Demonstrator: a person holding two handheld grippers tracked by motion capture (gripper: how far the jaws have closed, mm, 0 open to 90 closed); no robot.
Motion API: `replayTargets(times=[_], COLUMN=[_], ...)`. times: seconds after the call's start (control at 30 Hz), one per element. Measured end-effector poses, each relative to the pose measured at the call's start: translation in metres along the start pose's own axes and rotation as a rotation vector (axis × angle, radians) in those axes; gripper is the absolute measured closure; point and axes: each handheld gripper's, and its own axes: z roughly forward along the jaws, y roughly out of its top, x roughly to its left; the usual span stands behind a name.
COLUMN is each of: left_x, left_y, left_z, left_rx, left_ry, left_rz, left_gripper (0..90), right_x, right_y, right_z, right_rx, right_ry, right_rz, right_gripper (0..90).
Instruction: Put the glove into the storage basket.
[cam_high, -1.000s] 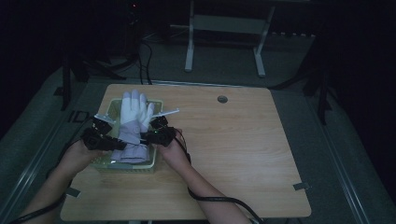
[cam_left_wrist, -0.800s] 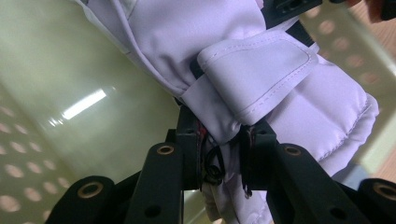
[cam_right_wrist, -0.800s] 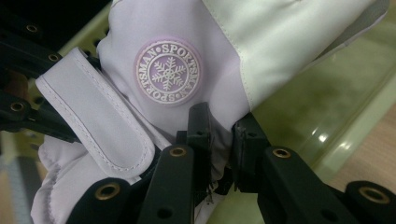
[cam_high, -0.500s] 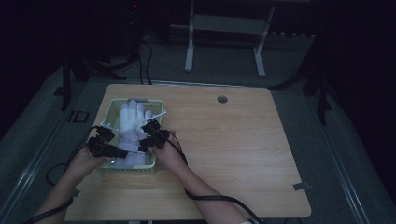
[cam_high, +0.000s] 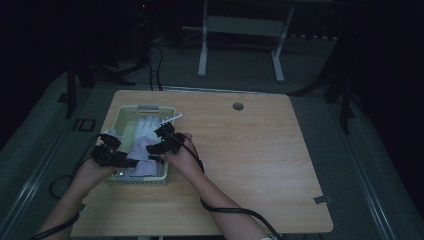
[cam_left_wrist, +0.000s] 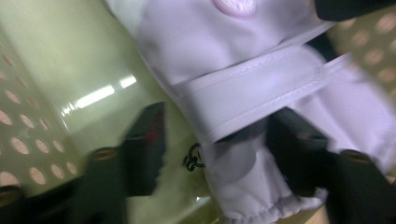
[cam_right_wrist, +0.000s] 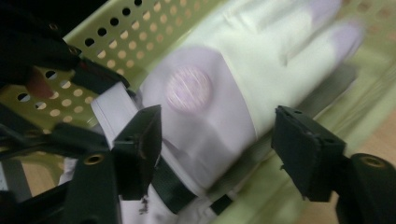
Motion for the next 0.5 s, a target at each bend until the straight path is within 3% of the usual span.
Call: replayTargets(times=[0.03, 0.17, 0.2, 0.27, 0.33, 0.37, 0.5], left_x=[-0.003, -0.006, -0.007, -0.012, -0.018, -0.018, -0.034], left_y=[0.0, 0.0, 0.0, 0.0, 0.001, 0.001, 0.004], left_z=[-0.008, -0.018, -0.024, -0.028, -0.031, -0.031, -0.034], left_rx=[-0.04, -0.105, -0.16, -0.222, -0.268, -0.268, -0.339], left_ry=[0.021, 0.029, 0.036, 0.054, 0.058, 0.058, 0.062], left_rz=[0.018, 0.01, -0.003, -0.006, -0.008, -0.008, 0.03], left_gripper=[16.0, 13.6, 13.4, 13.2, 11.8, 11.2, 11.2], right_x=[-0.002, -0.004, -0.005, -0.004, -0.005, -0.005, -0.008], right_y=[0.001, 0.002, 0.003, 0.003, 0.002, 0.002, -0.001], right_z=[-0.006, -0.017, -0.023, -0.028, -0.032, -0.032, -0.041], right_rx=[-0.019, -0.044, -0.057, -0.061, -0.072, -0.072, -0.077], right_ry=[0.013, 0.021, 0.018, 0.004, 0.002, 0.002, -0.013], right_rz=[-0.018, -0.042, -0.055, -0.084, -0.096, -0.096, -0.121], right_gripper=[23.1, 20.4, 18.9, 16.3, 14.9, 14.9, 14.7])
